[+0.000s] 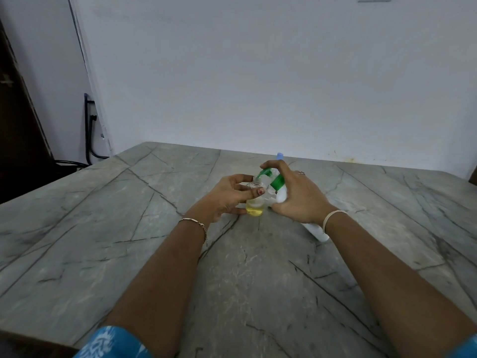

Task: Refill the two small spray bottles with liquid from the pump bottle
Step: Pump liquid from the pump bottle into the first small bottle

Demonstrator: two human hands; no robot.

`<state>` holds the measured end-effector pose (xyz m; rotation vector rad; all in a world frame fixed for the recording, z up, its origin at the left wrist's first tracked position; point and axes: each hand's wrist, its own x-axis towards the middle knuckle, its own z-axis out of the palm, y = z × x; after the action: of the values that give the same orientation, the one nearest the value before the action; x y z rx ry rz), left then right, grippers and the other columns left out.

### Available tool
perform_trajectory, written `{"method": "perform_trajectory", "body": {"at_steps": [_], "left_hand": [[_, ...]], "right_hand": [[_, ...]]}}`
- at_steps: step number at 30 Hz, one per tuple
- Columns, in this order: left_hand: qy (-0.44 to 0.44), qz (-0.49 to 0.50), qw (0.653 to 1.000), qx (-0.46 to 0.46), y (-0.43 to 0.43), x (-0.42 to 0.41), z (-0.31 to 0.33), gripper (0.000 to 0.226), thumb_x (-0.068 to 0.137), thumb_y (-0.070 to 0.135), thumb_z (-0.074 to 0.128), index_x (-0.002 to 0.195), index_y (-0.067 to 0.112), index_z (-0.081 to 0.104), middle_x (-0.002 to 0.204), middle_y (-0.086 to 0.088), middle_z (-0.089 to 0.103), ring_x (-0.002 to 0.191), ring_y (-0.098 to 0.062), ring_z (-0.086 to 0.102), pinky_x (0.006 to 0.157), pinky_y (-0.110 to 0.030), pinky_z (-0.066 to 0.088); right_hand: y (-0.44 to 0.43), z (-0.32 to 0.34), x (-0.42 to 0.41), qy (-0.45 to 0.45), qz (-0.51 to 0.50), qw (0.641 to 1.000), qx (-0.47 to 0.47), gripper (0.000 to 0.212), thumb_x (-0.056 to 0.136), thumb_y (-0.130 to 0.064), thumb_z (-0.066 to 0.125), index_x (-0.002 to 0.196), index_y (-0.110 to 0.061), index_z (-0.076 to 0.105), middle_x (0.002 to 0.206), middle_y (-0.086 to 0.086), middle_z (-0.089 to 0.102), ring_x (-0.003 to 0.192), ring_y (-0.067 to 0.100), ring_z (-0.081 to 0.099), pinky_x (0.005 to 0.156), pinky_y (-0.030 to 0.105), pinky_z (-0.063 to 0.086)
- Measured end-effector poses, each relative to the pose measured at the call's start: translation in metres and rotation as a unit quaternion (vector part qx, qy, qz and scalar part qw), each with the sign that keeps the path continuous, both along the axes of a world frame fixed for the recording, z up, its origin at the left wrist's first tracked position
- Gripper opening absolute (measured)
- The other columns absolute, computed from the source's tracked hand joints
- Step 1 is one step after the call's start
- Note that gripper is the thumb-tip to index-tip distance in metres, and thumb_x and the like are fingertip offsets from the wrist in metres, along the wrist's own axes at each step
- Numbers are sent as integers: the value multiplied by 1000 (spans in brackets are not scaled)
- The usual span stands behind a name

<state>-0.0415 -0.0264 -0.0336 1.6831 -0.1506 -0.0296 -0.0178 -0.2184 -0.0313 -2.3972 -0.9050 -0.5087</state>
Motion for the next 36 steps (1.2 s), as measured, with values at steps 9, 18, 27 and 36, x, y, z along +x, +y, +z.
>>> {"method": "perform_trajectory", "body": {"at_steps": [9,18,27,36], "left_hand": [[-1,-1,1000,1,0,2,-1,26,81,23,76,102,29,63,101,-2,70,100,-18,67,83,-40,58],[-2,-7,1000,5,1,1,0,27,81,23,76,103,29,62,102,-1,70,97,-15,68,79,-36,59],[0,-5,1000,6,1,2,-2,29,80,24,76,106,28,63,106,-4,70,99,-18,68,80,-37,59],[1,-3,1000,9,1,3,-2,30,80,25,77,106,28,63,110,-6,69,102,-18,67,79,-37,59]], "right_hand": [[0,0,1,-5,-8,1000,6,73,67,-22,74,126,-40,35,97,-8,62,79,14,56,67,31,45],[1,-1,3,-9,-9,1000,-3,76,67,-25,76,125,-45,31,101,-4,64,76,15,57,70,40,53],[0,-1,3,-15,-8,1000,-3,77,68,-25,76,129,-43,33,104,-7,63,79,14,56,70,33,50],[1,-1,4,-10,-6,1000,-1,74,67,-25,75,124,-42,32,101,-5,64,75,13,57,69,37,53]]}}
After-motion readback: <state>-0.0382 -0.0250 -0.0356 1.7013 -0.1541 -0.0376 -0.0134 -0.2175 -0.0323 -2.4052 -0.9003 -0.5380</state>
